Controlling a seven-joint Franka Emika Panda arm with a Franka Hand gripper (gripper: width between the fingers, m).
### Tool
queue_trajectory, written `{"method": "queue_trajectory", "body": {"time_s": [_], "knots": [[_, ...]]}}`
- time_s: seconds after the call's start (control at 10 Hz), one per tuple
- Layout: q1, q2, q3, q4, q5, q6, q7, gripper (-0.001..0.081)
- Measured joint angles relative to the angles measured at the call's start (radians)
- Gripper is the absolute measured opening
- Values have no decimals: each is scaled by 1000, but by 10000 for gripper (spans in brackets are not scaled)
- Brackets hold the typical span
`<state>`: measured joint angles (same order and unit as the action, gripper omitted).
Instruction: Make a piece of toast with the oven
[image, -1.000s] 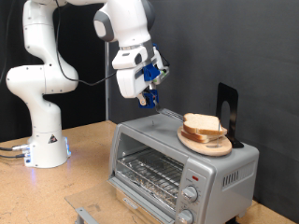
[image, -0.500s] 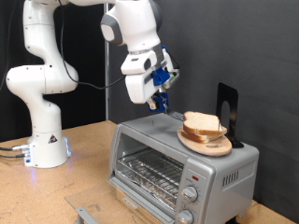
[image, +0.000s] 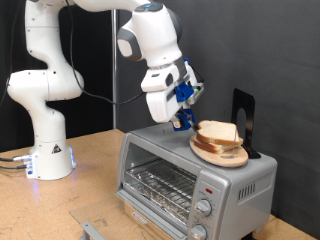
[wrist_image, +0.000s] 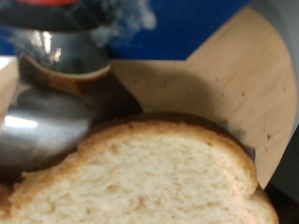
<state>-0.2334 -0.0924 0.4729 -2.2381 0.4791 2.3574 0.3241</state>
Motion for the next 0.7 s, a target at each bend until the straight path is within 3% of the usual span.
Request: {"method": "queue_trajectory", "body": {"time_s": [0.4, 0.7], "knots": [[3, 2, 3, -23, 102, 43, -112, 466], [1, -50, -12, -60, 194, 32, -188, 466]]}}
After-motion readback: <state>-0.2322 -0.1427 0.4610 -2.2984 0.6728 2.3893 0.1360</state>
